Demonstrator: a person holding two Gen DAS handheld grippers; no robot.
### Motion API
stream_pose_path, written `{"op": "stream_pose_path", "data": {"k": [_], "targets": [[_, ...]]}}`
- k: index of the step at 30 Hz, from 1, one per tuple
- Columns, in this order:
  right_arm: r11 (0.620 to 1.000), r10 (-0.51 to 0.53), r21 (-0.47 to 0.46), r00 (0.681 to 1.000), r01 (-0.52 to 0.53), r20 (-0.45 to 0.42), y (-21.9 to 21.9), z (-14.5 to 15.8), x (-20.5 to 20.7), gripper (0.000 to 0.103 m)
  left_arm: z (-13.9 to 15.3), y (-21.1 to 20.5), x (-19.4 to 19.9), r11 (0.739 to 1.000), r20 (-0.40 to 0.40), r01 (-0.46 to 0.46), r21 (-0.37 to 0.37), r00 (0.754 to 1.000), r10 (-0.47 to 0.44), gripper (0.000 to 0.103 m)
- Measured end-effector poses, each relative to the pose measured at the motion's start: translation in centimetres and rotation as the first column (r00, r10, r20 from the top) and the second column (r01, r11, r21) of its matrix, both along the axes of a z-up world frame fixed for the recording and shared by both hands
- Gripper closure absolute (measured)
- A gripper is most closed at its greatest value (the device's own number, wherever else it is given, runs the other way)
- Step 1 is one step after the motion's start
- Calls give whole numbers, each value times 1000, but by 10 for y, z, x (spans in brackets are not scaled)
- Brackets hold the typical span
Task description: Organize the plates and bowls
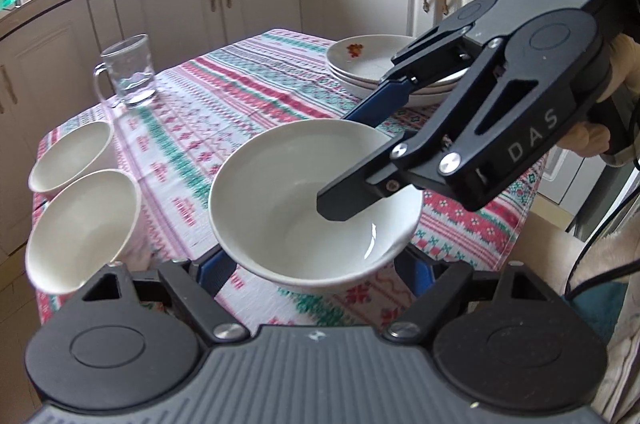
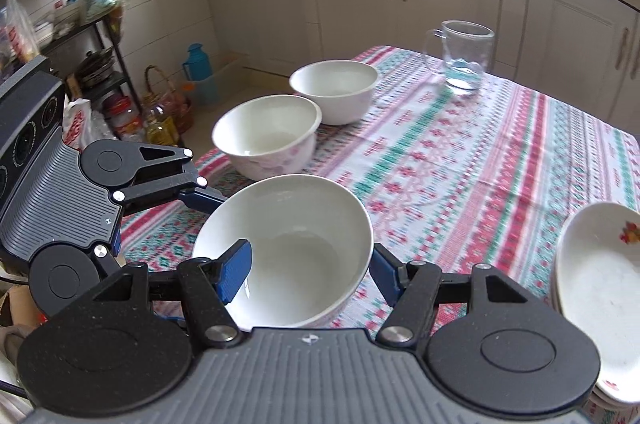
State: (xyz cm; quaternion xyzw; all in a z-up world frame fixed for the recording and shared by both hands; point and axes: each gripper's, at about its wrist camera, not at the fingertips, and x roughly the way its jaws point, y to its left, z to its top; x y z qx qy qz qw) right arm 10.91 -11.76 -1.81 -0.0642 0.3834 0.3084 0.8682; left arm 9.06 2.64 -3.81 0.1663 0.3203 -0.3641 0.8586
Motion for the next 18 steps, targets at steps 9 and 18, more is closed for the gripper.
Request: {"op": "stream_pose_path", "data": {"k": [9, 18], "targets": [[999, -46, 6, 999, 46, -10, -23, -7, 4, 33, -6, -19, 11, 1000, -15, 28, 7, 999, -28, 18], [997, -72, 8, 997, 72, -24, -30, -12, 6, 33, -10, -25, 13, 999, -28, 32, 5, 999, -32, 18]]}}
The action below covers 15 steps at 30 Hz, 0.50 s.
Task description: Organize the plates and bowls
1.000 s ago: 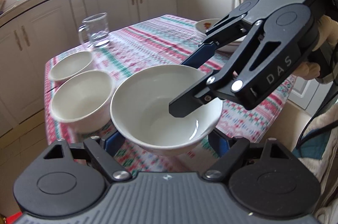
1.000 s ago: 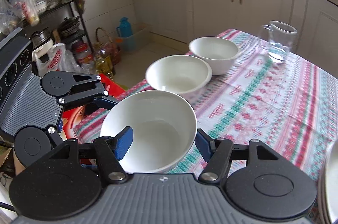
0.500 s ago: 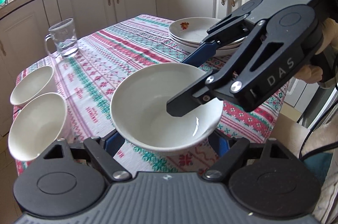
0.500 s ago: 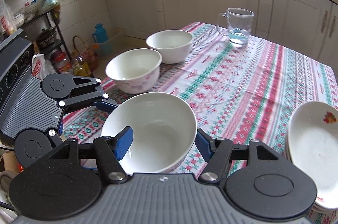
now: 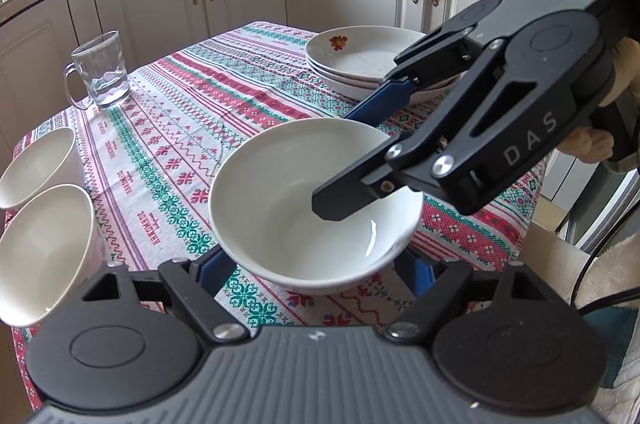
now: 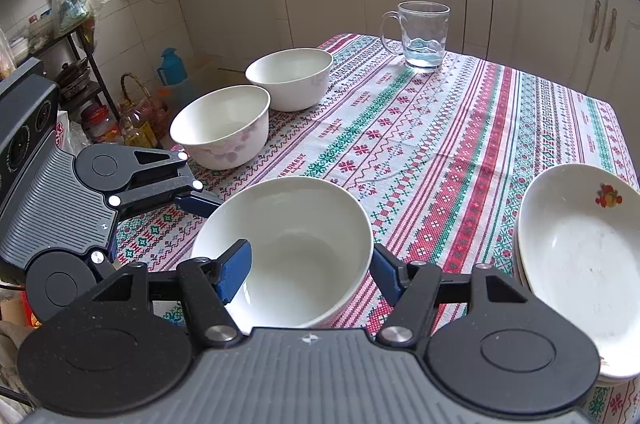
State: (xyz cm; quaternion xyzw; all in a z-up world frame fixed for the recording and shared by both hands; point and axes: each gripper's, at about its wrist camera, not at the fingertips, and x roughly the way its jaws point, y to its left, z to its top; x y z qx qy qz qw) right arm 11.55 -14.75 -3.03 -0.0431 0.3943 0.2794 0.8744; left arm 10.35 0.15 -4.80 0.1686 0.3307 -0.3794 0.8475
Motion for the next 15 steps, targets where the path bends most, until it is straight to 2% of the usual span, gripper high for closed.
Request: {"op": "stream_pose_path", "data": {"k": [4, 6, 8, 11, 15], "targets": [[1000, 1, 10, 1000, -1, -2, 0, 0, 0, 27, 0, -1, -2, 1000, 9, -3, -1, 1000, 3, 16], [1000, 0, 18, 1000, 0, -1, 0, 0, -1, 18, 0, 0, -4, 1000, 26, -1, -7, 1000, 2, 9], [1000, -7, 23, 1000, 6, 15, 1, 1, -3, 4, 2, 2, -5, 1000, 31, -3, -15, 1000, 4, 7], [999, -7, 38, 999, 5, 43, 1, 6, -5, 0, 3, 6, -10, 1000, 36, -16, -14, 999, 16, 7], [1000, -4, 26, 998, 3, 57, 3, 10, -6, 0, 5, 14, -16, 999, 41, -45, -14, 998, 46, 7]]}}
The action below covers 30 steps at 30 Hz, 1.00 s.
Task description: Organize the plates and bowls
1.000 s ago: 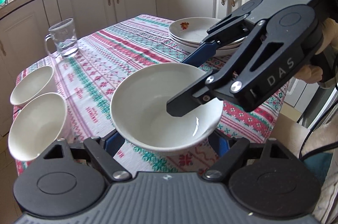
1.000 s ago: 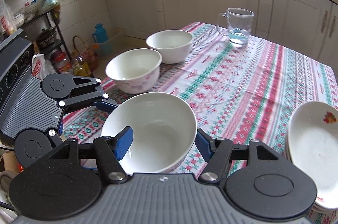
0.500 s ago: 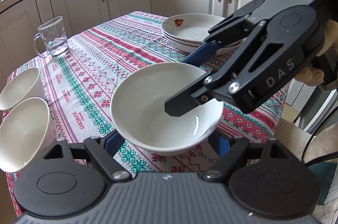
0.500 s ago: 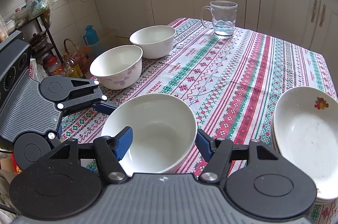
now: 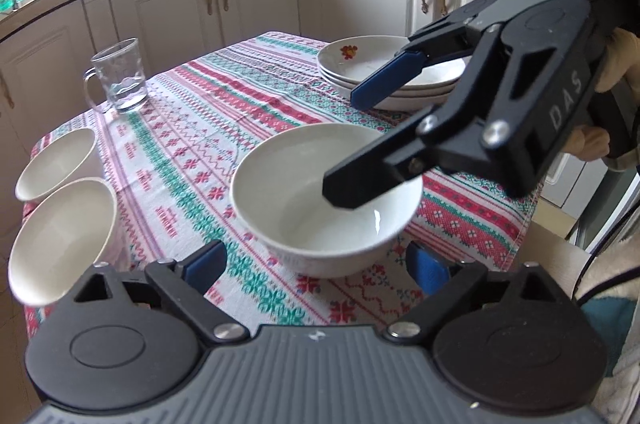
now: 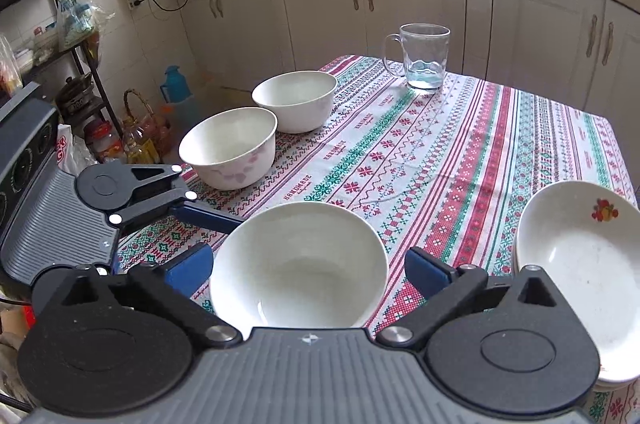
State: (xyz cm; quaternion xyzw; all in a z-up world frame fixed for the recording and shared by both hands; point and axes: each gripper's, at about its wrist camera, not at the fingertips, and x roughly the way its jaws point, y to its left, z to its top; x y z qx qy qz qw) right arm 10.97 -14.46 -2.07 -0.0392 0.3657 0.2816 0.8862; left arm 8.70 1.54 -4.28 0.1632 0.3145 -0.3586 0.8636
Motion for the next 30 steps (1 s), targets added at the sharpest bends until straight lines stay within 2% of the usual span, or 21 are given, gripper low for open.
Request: {"op": "stream_pose_path", "data": {"k": [10, 13, 16, 20, 26, 30], "targets": [[999, 38, -25, 999, -38, 25, 15, 6, -2, 0, 8, 41, -7, 986, 12, -160, -54, 987, 161, 7], [997, 61, -40, 998, -59, 35, 22, 10, -1, 0, 8, 56, -3, 974, 16, -219, -49, 975, 220, 7], [995, 87, -53, 995, -85, 42, 30, 13, 2, 0, 7, 69, 1, 958, 53, -283, -36, 957, 285, 5], [992, 109, -74, 993, -106, 44, 42, 17, 10, 0, 5, 88, 7, 937, 73, -345, -57, 935, 348, 4], [986, 140, -97, 989, -134, 50, 64, 23, 26, 0, 2, 107, 21, 906, 96, -414, -86, 902, 421, 4], [981, 163, -115, 986, -157, 46, 78, 24, 40, 0, -2, 116, 31, 896, 99, -431, -104, 892, 441, 4]]}}
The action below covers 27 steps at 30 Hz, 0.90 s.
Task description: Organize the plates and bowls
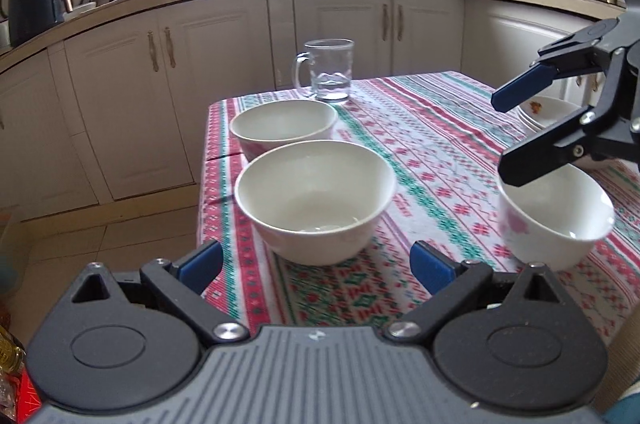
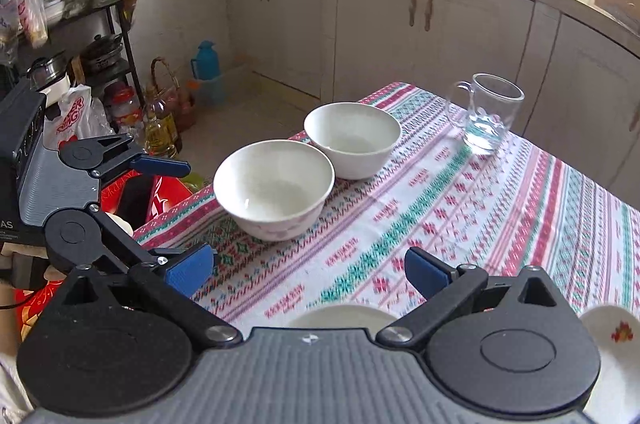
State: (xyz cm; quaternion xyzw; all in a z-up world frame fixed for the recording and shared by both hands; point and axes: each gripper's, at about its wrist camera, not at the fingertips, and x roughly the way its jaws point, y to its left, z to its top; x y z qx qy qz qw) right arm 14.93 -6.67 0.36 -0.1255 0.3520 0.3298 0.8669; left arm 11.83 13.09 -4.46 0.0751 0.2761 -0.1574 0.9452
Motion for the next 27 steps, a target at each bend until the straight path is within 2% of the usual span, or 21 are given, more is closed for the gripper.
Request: {"op": "stream_pose_path", "data": {"k": [9, 15, 21, 27], "targets": [[999, 39, -31, 999, -39, -19, 30, -5, 34, 0, -9, 5, 18, 1000, 7, 7, -8, 1000, -7, 4], [998, 52, -32, 997, -54, -57, 44, -14, 62, 0, -13, 0, 26, 999, 28, 42, 12, 999, -42, 4], [998, 49, -27, 995, -51, -86, 55, -23, 82, 1, -17, -1, 33, 997, 30, 75, -3, 997, -74, 4], [997, 60, -33, 991, -64, -122, 65, -35, 96, 13, -16, 0, 37, 995, 36, 95, -27, 995, -94, 6]]}}
